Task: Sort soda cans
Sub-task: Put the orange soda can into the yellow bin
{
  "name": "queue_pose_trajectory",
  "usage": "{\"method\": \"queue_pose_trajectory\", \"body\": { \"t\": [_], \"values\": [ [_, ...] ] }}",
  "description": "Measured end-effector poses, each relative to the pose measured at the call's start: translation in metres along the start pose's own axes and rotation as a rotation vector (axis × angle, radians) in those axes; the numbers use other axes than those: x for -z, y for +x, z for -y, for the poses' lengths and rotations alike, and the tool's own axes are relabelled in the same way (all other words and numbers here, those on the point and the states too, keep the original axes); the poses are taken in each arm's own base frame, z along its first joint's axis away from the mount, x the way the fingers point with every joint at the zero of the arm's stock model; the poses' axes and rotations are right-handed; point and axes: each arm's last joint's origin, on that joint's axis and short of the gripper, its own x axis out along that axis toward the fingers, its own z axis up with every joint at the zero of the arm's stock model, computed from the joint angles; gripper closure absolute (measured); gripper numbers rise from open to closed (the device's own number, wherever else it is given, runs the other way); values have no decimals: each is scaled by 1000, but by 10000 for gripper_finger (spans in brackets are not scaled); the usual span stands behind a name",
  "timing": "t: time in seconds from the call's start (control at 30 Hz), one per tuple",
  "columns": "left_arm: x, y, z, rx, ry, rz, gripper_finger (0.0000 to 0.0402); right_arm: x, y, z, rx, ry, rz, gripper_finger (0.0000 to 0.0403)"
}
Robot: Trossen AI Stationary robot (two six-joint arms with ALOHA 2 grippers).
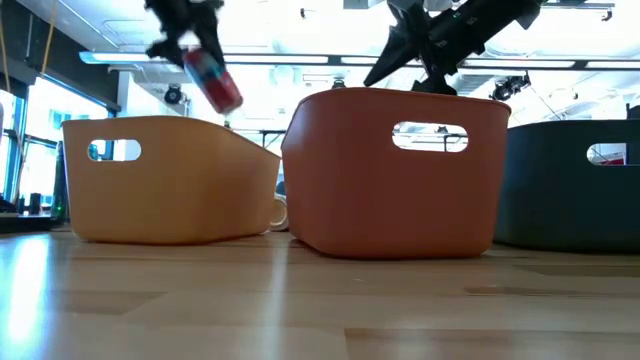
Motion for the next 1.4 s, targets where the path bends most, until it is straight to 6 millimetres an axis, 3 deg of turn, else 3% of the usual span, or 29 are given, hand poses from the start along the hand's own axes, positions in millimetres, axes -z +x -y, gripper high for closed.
{"method": "queue_pose_trajectory", "body": {
  "t": [0.17,0.3,0.4,0.67,0.97,1.13,1.4],
  "values": [
    [31,-28,49,156,167,-10,115,0,0,0,0,46,0,107],
    [48,-32,66,140,260,-61,115,0,0,0,0,72,0,107],
    [52,-14,77,95,316,-149,115,0,0,0,0,85,0,107],
    [54,56,98,-1,552,-343,115,-1,0,0,-2,109,4,107],
    [62,129,106,-112,735,-513,115,-2,0,1,40,102,42,107],
    [63,151,107,-106,746,-537,115,-2,0,1,54,100,56,107],
    [62,154,106,-94,759,-537,67,-2,0,1,55,80,56,107]
  ]
}}
